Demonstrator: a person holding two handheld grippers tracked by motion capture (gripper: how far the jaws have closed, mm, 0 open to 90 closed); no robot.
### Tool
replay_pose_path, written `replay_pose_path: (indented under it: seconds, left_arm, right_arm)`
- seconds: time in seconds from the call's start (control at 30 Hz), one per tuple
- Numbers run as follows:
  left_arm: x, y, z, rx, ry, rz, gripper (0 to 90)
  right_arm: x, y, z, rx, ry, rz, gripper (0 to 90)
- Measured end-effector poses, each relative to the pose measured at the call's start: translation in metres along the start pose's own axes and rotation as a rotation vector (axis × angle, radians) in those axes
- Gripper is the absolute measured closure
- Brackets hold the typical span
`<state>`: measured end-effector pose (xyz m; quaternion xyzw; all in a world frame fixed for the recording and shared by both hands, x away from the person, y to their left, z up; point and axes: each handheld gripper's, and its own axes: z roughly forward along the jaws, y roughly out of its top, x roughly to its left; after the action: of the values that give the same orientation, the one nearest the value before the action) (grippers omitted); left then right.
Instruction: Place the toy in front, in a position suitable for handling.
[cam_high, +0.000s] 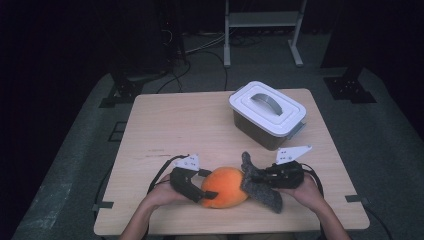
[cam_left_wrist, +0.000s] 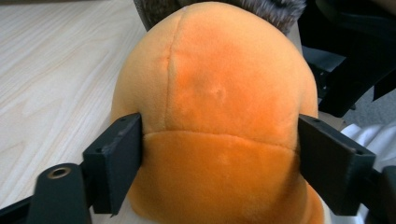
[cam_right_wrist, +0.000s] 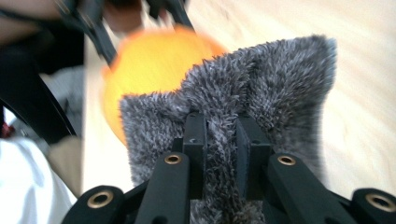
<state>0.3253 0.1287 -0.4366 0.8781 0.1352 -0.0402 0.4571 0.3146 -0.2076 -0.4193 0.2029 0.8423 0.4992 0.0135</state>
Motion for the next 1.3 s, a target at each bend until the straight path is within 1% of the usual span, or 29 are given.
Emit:
replay_pose_path:
  seconds: [0.07,0.1,0.13,0.2,0.23,0.27,0.3,0.33,0.37,0.4,0.43,0.47,0.5,0.6,0.67,0.73,0.77,0.8,0.87,0.93,0.97,1.0,1.03,1.07,1.17,1.2,1.23,1.27,1.3]
  left_arm:
    - [-0.001,0.002,0.001,0.002,-0.005,-0.002,14.8]
    - [-0.001,0.003,0.002,0.003,-0.003,-0.007,12.4]
    - [-0.002,0.005,0.001,0.000,0.001,-0.016,10.1]
    - [-0.002,0.007,0.001,-0.013,0.004,-0.026,7.6]
    - [-0.002,0.008,0.002,-0.016,0.003,-0.032,7.1]
    - [-0.001,0.008,0.002,-0.010,0.004,-0.038,7.1]
    - [0.000,0.008,0.003,-0.011,0.003,-0.048,7.1]
    - [0.000,0.008,0.003,-0.017,0.002,-0.060,7.2]
    - [0.001,0.008,0.003,-0.016,-0.003,-0.064,7.3]
    - [0.001,0.007,0.004,-0.011,-0.011,-0.063,9.4]
    - [-0.001,0.007,0.005,-0.002,-0.013,-0.049,13.0]
    - [-0.002,0.007,0.005,0.014,-0.009,-0.030,15.5]
    - [-0.003,0.007,0.005,0.018,-0.002,-0.024,17.2]
    - [-0.003,0.007,0.005,0.021,-0.004,-0.026,18.1]
    - [-0.003,0.007,0.004,0.021,-0.006,-0.028,18.1]
    - [-0.004,0.007,0.004,0.028,-0.004,-0.021,18.1]
    - [-0.004,0.007,0.004,0.031,-0.004,-0.018,18.1]
    - [-0.004,0.007,0.004,0.033,-0.006,-0.013,18.1]
    - [-0.004,0.007,0.003,0.036,-0.011,-0.008,18.0]
    - [-0.004,0.008,0.002,0.041,-0.015,-0.009,17.0]
    - [-0.004,0.009,0.002,0.043,-0.015,-0.009,15.3]
    - [-0.004,0.010,0.001,0.040,-0.013,-0.013,13.2]
    - [-0.003,0.011,0.001,0.025,-0.009,-0.019,11.2]
    - [-0.003,0.011,0.000,0.015,-0.011,-0.031,9.7]
    - [-0.001,0.011,0.001,0.009,-0.014,-0.039,8.3]
    - [0.000,0.010,0.002,0.001,-0.011,-0.058,8.4]
    - [0.000,0.010,0.002,-0.001,-0.012,-0.065,8.6]
    - [0.000,0.009,0.003,-0.005,-0.007,-0.059,12.0]
    - [-0.002,0.008,0.004,-0.009,0.002,-0.044,16.8]
  right_arm:
    - [0.005,0.006,-0.001,-0.047,0.028,-0.013,75.5]
    - [0.007,0.007,0.000,-0.050,0.036,-0.019,75.4]
    - [0.009,0.008,0.003,-0.041,0.041,-0.028,75.4]
    - [0.013,0.007,0.013,0.014,0.041,-0.059,75.4]
    - [0.014,0.006,0.017,0.031,0.038,-0.065,75.4]
    - [0.015,0.006,0.019,0.028,0.044,-0.066,75.4]
    - [0.017,0.008,0.018,0.023,0.040,-0.072,75.3]
    - [0.018,0.010,0.017,0.016,0.026,-0.083,75.3]
    - [0.018,0.011,0.015,0.003,0.022,-0.083,75.3]
    - [0.017,0.012,0.015,-0.016,0.030,-0.075,75.3]
    - [0.017,0.012,0.015,-0.019,0.032,-0.066,75.3]
    - [0.016,0.011,0.017,-0.011,0.033,-0.066,75.3]
    - [0.016,0.010,0.019,0.004,0.035,-0.068,75.3]
    - [0.014,0.009,0.020,0.020,0.035,-0.063,75.3]
    - [0.012,0.006,0.019,0.036,0.017,-0.059,75.3]
    - [0.007,0.004,0.017,0.053,-0.006,-0.048,75.3]
    - [0.006,0.003,0.016,0.054,-0.018,-0.036,75.3]
    - [0.005,0.004,0.015,0.038,-0.013,-0.031,75.3]
    - [0.008,0.007,0.014,0.015,-0.010,-0.046,75.3]
    - [0.012,0.009,0.017,0.021,-0.006,-0.063,75.3]
    - [0.013,0.008,0.019,0.021,0.003,-0.067,75.3]
    - [0.013,0.007,0.020,0.023,0.014,-0.072,75.3]
    - [0.013,0.007,0.020,0.026,0.019,-0.074,75.3]
    - [0.013,0.007,0.019,0.028,0.028,-0.076,75.3]
    - [0.014,0.006,0.019,0.034,0.041,-0.086,75.3]
    - [0.014,0.006,0.019,0.035,0.038,-0.089,75.3]
    - [0.014,0.007,0.019,0.032,0.034,-0.091,75.3]
    - [0.014,0.008,0.018,0.024,0.026,-0.092,75.5]
    - [0.015,0.010,0.017,0.015,0.017,-0.090,75.6]
